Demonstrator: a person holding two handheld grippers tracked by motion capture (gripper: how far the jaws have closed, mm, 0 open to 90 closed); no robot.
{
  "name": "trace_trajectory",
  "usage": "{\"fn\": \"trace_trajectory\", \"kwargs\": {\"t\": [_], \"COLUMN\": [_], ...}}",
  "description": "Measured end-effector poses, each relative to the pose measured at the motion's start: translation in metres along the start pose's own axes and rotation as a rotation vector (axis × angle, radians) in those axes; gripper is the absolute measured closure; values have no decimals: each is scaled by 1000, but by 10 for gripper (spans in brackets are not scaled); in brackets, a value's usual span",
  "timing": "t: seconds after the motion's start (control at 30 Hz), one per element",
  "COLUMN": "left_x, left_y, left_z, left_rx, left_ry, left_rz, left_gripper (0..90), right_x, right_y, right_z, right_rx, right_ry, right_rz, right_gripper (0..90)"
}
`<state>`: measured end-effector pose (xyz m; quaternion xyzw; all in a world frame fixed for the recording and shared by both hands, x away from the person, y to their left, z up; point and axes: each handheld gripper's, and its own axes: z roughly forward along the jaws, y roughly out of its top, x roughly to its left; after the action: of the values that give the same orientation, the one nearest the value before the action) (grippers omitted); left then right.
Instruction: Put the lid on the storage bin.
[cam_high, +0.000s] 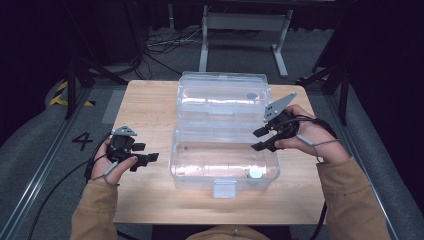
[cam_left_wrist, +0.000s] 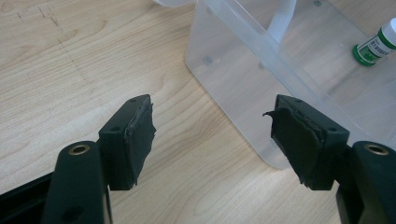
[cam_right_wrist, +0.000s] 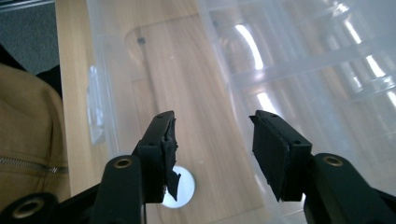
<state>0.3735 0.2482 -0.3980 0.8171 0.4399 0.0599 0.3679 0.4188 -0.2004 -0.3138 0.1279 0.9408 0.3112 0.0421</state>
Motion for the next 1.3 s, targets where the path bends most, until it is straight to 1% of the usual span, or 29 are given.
{"fn": "trace_trajectory", "kwargs": {"t": [0.03,0.1,0.27,0.33,0.37,0.53,0.57,0.67,0.7,0.8,0.9,0.93,0.97,1.07,1.1,1.2,1.27,1.3], "left_x": [0,0,-1,-1,-1,-1,-2,-2,-3,-4,-5,-5,-5,-6,-6,-8,-10,-11], "left_y": [-1,-2,-5,-7,-7,-9,-9,-9,-8,-8,-8,-8,-8,-7,-7,-6,-5,-5], "left_z": [0,-1,-3,-4,-4,-7,-6,-5,-5,-4,-4,-4,-4,-4,-4,-3,-3,-3], "left_rx": [-1,2,-1,2,1,-5,-2,0,0,3,6,6,5,1,0,6,10,12], "left_ry": [0,1,1,4,4,6,6,0,-1,-14,-16,-16,-17,-28,-31,-45,-51,-54], "left_rz": [1,0,-1,-1,-2,-8,-7,-1,2,11,14,14,14,22,25,36,45,46], "left_gripper": [306,308,308,308,308,308,308,307,307,302,302,302,302,302,302,301,301,301], "right_x": [0,-4,-13,-15,-19,-30,-32,-40,-43,-50,-57,-57,-60,-62,-64,-66,-67,-67], "right_y": [0,4,14,16,20,30,31,35,37,40,43,43,45,46,47,48,49,49], "right_z": [0,-2,-7,-8,-10,-12,-12,-13,-12,-8,-1,-1,4,8,11,16,19,20], "right_rx": [0,-23,-78,-87,-107,-136,-146,-179,-186,-186,-168,-168,-160,-159,-159,-145,-145,-146], "right_ry": [0,-16,-50,-58,-70,-114,-118,-135,-141,-153,-138,-138,-129,-122,-110,-98,-88,-83], "right_rz": [0,-3,16,20,25,36,34,55,55,54,59,59,63,56,50,56,42,44], "right_gripper": [497,497,499,499,501,499,498,492,487,488,488,488,488,491,498,523,543,557]}}
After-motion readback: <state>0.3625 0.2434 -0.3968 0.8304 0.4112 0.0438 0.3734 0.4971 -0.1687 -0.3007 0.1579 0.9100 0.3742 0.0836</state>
